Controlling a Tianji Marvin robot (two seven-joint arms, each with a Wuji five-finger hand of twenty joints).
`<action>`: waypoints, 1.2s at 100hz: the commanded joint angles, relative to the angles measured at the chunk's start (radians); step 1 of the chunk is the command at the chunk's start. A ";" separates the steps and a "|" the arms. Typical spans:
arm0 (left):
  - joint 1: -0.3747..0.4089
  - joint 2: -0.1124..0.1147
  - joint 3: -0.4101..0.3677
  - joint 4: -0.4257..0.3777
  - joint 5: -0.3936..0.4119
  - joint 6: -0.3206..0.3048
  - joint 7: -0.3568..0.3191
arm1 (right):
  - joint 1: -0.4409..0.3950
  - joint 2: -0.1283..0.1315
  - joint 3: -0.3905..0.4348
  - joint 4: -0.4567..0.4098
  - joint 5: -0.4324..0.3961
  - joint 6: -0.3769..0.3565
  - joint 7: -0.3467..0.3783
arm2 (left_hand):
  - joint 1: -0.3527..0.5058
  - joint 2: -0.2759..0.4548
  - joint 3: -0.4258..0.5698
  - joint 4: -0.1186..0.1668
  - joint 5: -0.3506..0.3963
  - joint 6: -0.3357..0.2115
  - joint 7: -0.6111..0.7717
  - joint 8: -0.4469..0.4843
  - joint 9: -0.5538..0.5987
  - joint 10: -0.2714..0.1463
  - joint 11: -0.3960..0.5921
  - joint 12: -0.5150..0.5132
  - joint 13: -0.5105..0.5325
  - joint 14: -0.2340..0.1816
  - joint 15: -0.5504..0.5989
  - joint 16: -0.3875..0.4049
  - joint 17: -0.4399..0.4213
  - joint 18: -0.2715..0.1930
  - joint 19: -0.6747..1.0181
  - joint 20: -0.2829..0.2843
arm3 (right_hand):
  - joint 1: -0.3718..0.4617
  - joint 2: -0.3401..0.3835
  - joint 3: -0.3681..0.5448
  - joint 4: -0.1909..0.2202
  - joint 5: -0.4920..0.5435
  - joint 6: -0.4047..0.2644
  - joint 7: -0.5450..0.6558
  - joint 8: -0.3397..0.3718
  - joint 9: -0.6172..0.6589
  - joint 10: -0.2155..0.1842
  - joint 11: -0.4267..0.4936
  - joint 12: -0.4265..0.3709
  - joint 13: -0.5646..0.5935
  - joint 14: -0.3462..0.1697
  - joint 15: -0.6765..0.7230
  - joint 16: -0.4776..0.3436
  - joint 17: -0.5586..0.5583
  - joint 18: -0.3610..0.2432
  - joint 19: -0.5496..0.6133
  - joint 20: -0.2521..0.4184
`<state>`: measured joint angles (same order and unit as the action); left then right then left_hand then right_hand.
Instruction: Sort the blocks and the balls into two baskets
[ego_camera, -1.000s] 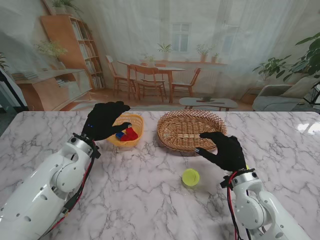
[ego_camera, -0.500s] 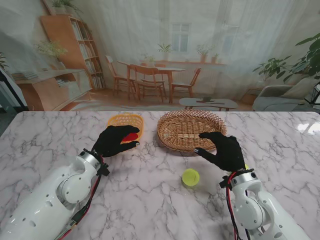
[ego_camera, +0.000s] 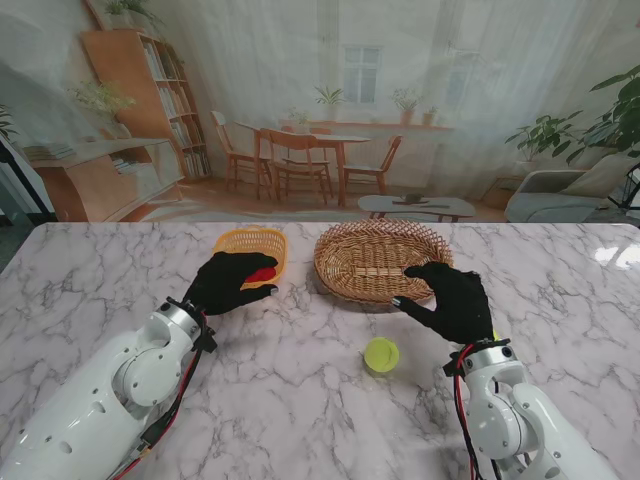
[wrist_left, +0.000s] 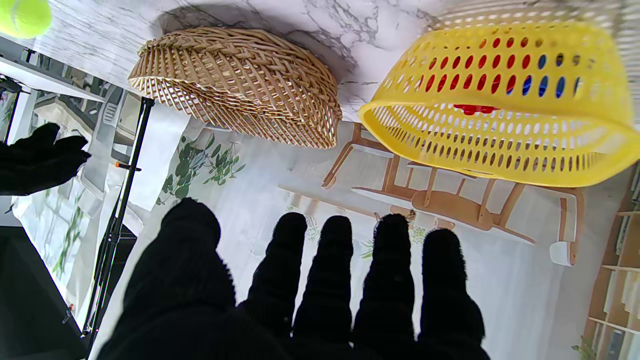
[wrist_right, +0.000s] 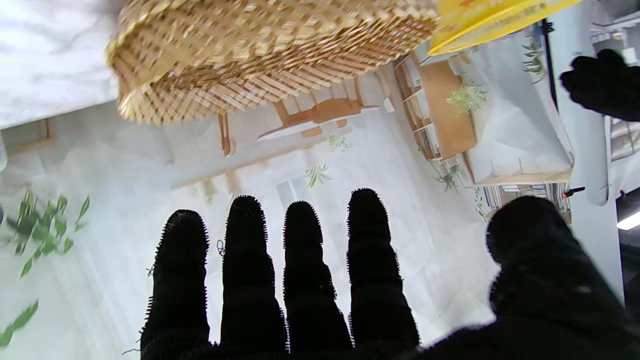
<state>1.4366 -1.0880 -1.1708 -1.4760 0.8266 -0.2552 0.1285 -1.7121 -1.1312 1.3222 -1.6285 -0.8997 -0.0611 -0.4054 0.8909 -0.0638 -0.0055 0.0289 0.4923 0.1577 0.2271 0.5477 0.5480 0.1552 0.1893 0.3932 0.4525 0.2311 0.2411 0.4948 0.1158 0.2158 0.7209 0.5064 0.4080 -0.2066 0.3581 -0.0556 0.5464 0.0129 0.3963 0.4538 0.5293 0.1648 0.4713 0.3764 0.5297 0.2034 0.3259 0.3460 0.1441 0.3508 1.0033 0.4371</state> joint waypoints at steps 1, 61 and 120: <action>-0.001 0.003 0.001 0.006 0.014 0.005 -0.013 | -0.026 0.003 0.025 0.006 -0.017 0.012 -0.033 | 0.014 0.050 -0.014 -0.020 -0.021 0.004 -0.021 -0.015 -0.012 -0.001 -0.001 0.013 -0.016 -0.003 -0.011 0.003 -0.017 0.017 -0.014 0.013 | 0.014 0.019 -0.004 0.023 0.015 -0.023 -0.011 0.020 -0.023 0.005 -0.013 -0.005 -0.030 -0.014 -0.067 -0.015 -0.021 -0.001 -0.023 -0.006; -0.023 0.009 0.018 0.028 0.046 0.028 -0.025 | -0.219 0.001 0.242 0.022 -0.107 0.018 -0.167 | 0.009 0.051 -0.014 -0.020 -0.020 0.002 -0.022 -0.018 -0.011 -0.004 -0.006 0.013 -0.016 -0.003 -0.015 0.004 -0.021 0.029 -0.017 0.028 | -0.029 -0.033 0.016 0.019 -0.033 -0.026 -0.024 0.020 -0.050 -0.006 -0.007 -0.004 -0.023 -0.031 -0.049 -0.004 -0.030 0.002 -0.044 0.005; -0.025 0.013 0.016 0.033 0.072 0.035 -0.023 | -0.064 0.058 0.131 0.161 -0.251 0.148 0.017 | 0.007 0.053 -0.014 -0.019 -0.021 0.000 -0.022 -0.019 -0.010 -0.004 -0.007 0.013 -0.014 -0.004 -0.017 0.003 -0.022 0.032 -0.024 0.033 | -0.075 -0.310 0.251 0.012 -0.030 0.041 0.034 0.087 -0.083 0.014 0.194 0.165 0.031 -0.045 0.285 0.181 0.175 -0.116 0.189 0.118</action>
<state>1.4135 -1.0756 -1.1557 -1.4478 0.8968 -0.2236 0.1176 -1.7870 -1.0765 1.4589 -1.4813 -1.1446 0.0790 -0.3976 0.8909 -0.0624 -0.0055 0.0289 0.4922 0.1577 0.2216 0.5378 0.5480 0.1543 0.1891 0.3934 0.4523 0.2307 0.2411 0.4950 0.1122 0.2269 0.7192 0.5212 0.3163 -0.4706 0.5709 -0.0556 0.5158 0.0250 0.4098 0.5181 0.4640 0.1623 0.6381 0.5246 0.5602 0.1694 0.5495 0.5089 0.3047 0.2610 1.1606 0.5329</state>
